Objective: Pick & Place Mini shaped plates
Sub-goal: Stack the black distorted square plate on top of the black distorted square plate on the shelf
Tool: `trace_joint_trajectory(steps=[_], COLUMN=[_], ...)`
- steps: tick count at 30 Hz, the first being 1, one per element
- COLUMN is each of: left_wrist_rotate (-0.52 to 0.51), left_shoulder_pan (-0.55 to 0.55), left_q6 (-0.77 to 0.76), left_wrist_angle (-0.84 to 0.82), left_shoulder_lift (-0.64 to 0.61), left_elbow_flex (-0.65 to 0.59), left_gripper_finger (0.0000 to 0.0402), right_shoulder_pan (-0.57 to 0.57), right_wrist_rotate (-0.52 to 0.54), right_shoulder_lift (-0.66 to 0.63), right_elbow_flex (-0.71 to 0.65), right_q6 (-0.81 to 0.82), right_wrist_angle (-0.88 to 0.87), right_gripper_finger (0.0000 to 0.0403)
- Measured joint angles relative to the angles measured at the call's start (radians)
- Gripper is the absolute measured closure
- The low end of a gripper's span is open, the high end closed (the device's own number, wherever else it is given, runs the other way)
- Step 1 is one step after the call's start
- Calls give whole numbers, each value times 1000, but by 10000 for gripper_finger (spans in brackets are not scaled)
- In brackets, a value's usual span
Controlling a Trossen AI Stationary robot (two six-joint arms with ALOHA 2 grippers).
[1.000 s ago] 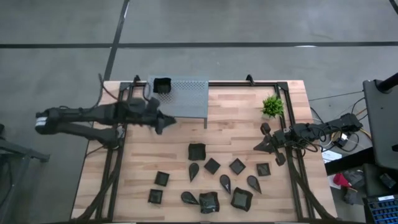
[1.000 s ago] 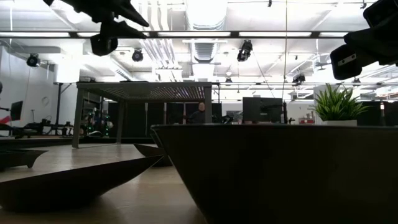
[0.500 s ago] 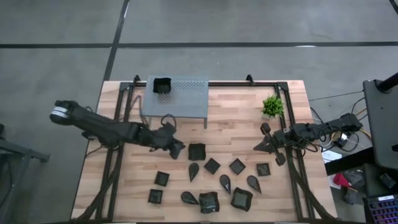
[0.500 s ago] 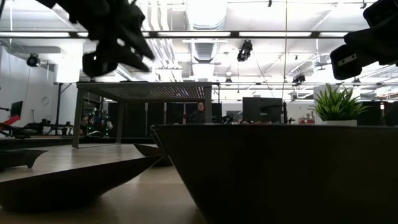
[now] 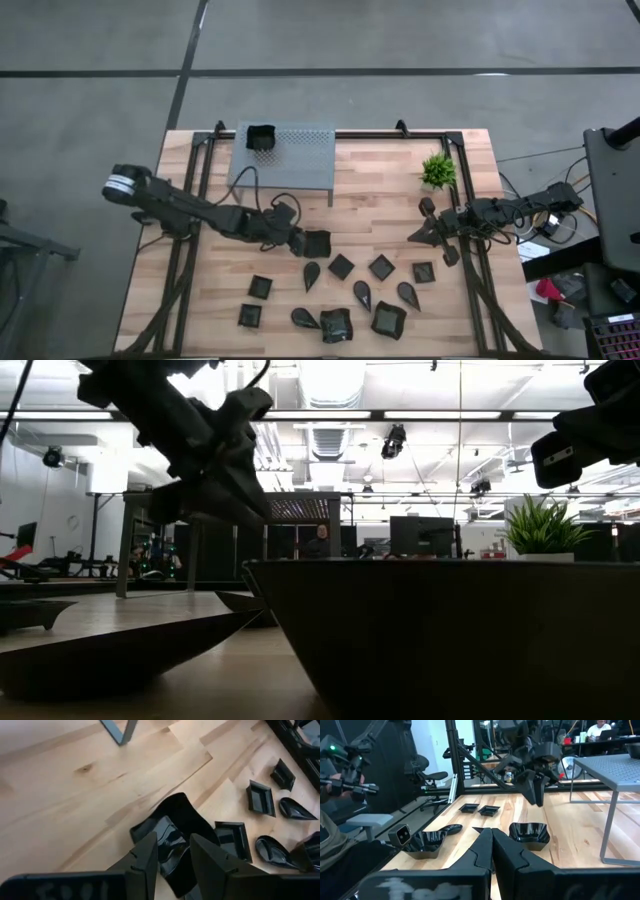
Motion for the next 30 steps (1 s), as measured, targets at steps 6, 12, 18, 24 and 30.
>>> trace_joint_trajectory(steps=[6,12,18,24,30], left_wrist_rotate=[-5,-17,-22,-19,-13], left_shoulder_pan=[1,1,1,0,0], left_q6=[-1,-2,-10,-19,-5], left_wrist_angle=[-5,-6,-3,10,19], left_shoulder_lift=[62,87,116,146,176], left_elbow_flex=[0,0,0,0,0], left_gripper_finger=[294,294,294,294,294], right_shoulder_pan=[0,0,0,0,0], right_wrist_rotate=[0,0,0,0,0], right_shoulder_lift=[0,0,0,0,0], right_elbow_flex=[0,0,0,0,0], right_q6=[0,0,0,0,0], right_wrist_angle=[0,0,0,0,0], right_gripper_finger=[394,394,394,394,394])
